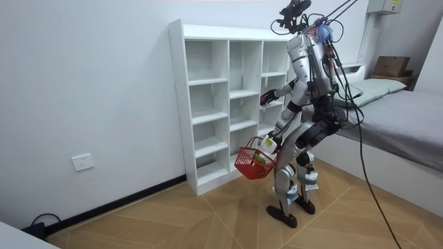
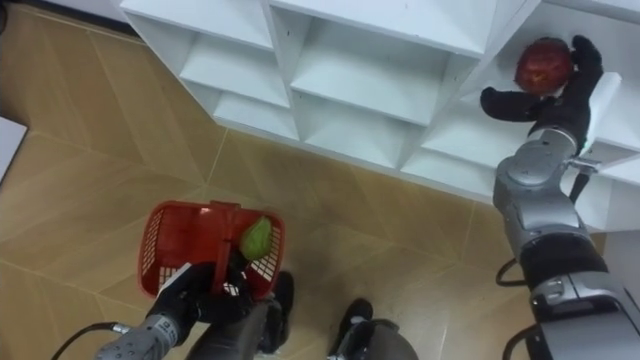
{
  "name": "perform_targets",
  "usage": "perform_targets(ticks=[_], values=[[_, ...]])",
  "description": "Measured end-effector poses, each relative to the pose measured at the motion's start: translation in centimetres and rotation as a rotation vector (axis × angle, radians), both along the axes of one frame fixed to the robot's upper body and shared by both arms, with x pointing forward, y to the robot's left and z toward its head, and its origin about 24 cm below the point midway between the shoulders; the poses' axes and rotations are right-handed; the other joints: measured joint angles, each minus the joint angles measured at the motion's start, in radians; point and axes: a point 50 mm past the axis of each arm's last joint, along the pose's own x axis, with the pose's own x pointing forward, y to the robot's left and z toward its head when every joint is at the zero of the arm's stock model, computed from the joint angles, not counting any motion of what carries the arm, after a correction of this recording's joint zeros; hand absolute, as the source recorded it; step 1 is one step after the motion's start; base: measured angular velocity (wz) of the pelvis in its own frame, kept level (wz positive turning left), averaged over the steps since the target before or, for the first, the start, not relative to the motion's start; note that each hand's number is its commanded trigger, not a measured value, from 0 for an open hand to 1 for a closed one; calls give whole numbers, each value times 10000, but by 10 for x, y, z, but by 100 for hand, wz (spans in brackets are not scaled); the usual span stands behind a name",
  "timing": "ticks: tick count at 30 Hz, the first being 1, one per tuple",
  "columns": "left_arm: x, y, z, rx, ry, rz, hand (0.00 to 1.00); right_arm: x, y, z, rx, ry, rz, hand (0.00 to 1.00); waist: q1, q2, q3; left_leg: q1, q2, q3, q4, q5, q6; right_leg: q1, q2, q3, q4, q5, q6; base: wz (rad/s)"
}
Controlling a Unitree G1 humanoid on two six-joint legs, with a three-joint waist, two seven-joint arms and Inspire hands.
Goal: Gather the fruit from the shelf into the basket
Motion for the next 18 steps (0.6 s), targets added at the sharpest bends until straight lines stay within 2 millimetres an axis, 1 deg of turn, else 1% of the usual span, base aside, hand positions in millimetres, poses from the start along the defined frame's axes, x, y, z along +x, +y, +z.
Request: perform_targets(ticks=[10, 18], values=[[-1, 3, 0, -349, 87, 428, 100, 1, 1, -1, 61, 197, 257, 100, 33, -37, 6, 0, 24, 6, 10, -1, 1, 35, 3, -57, 10, 3, -5, 0], [-2, 3, 0, -336, 91, 447, 100, 1, 1, -1, 70, 202, 307, 100, 31, -45, 9, 6, 24, 6, 7, -1, 1, 43, 7, -58, 1, 3, -5, 0]])
